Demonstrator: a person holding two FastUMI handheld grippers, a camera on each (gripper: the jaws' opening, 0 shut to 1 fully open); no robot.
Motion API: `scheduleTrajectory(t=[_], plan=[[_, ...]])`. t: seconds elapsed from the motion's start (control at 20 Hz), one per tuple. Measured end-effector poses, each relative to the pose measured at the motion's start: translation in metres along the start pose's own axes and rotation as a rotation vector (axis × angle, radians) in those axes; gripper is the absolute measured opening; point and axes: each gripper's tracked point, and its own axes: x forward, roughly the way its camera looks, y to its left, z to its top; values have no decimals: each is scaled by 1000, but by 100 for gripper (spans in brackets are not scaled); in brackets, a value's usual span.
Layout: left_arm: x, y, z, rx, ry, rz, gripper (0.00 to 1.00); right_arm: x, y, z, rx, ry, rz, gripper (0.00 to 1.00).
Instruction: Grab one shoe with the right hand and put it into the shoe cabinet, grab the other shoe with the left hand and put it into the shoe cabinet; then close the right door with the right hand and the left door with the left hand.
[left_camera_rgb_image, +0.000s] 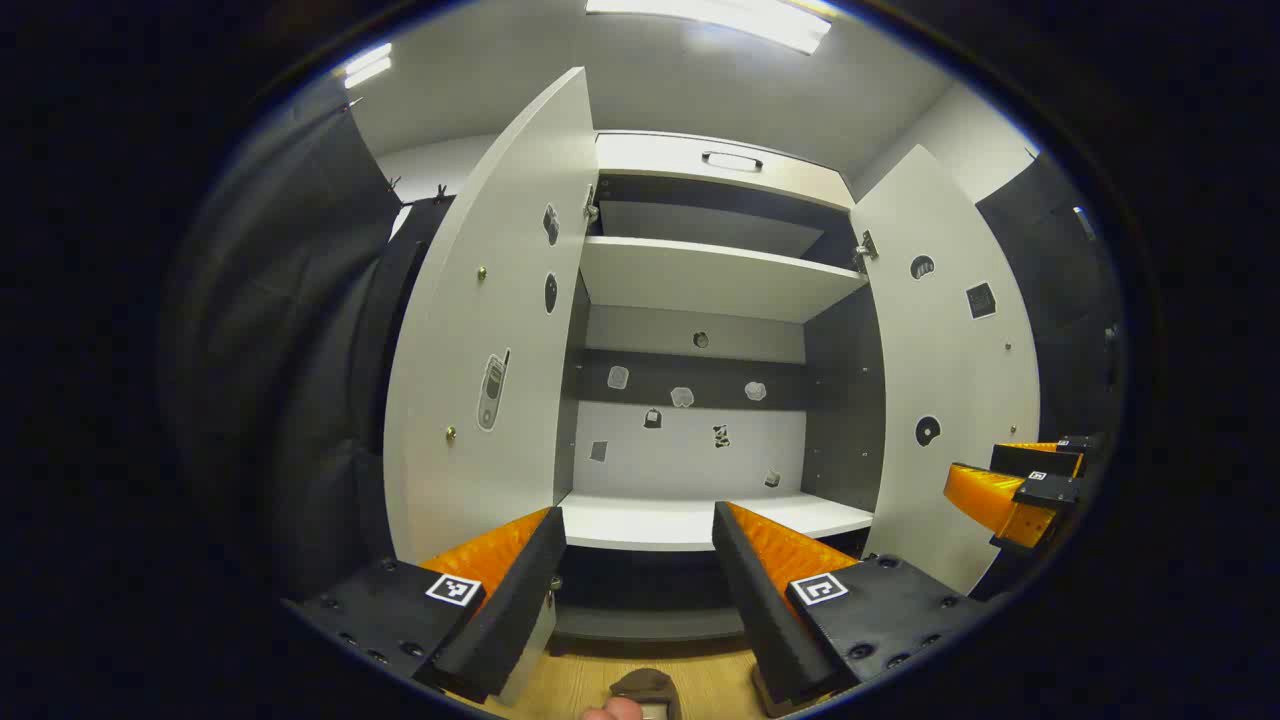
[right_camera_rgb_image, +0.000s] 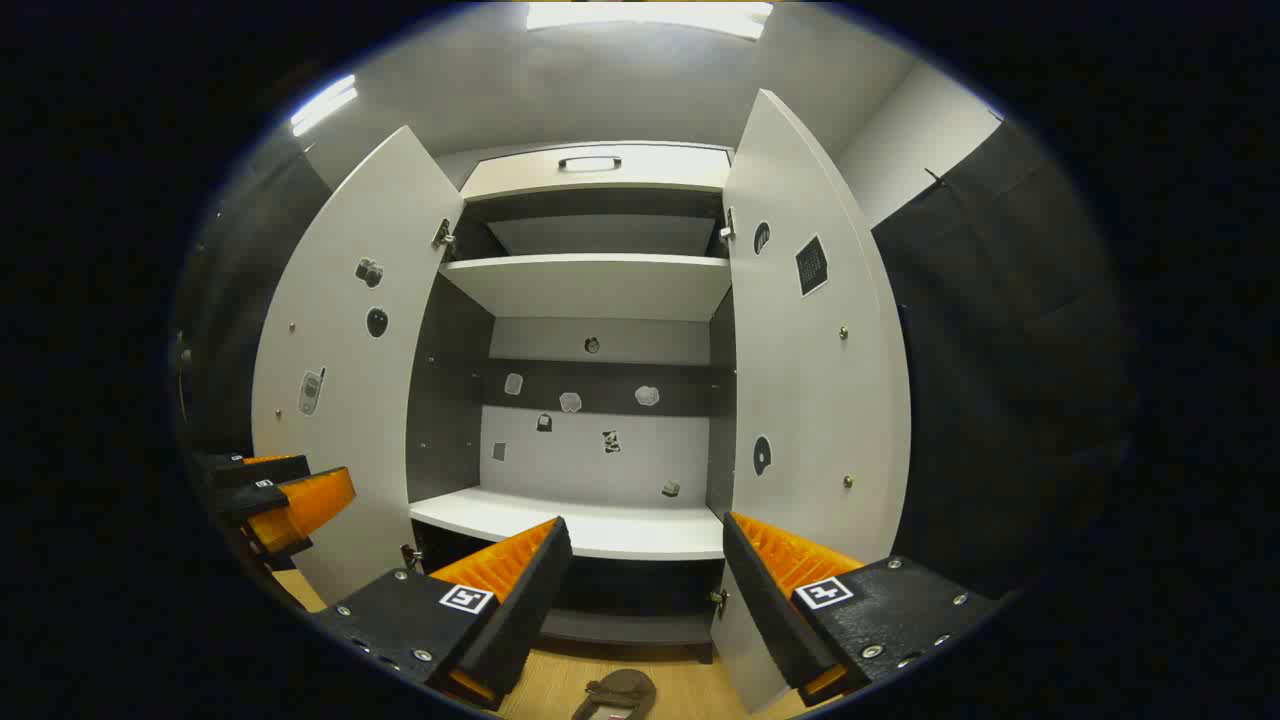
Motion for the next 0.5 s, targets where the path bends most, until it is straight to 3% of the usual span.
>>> scheduleTrajectory(t=[0.15,0.2,0.25,0.5], plan=[[-1,0,0,10,3,-3,100,0,-1,0,-2,-7,-3,94],[-1,0,-1,14,7,-4,94,0,-2,0,-3,-9,-6,94],[-1,0,-1,15,7,-2,100,0,-3,0,-4,-10,-7,94],[-4,3,-1,13,7,10,96,1,-3,-1,10,-7,-8,94]])
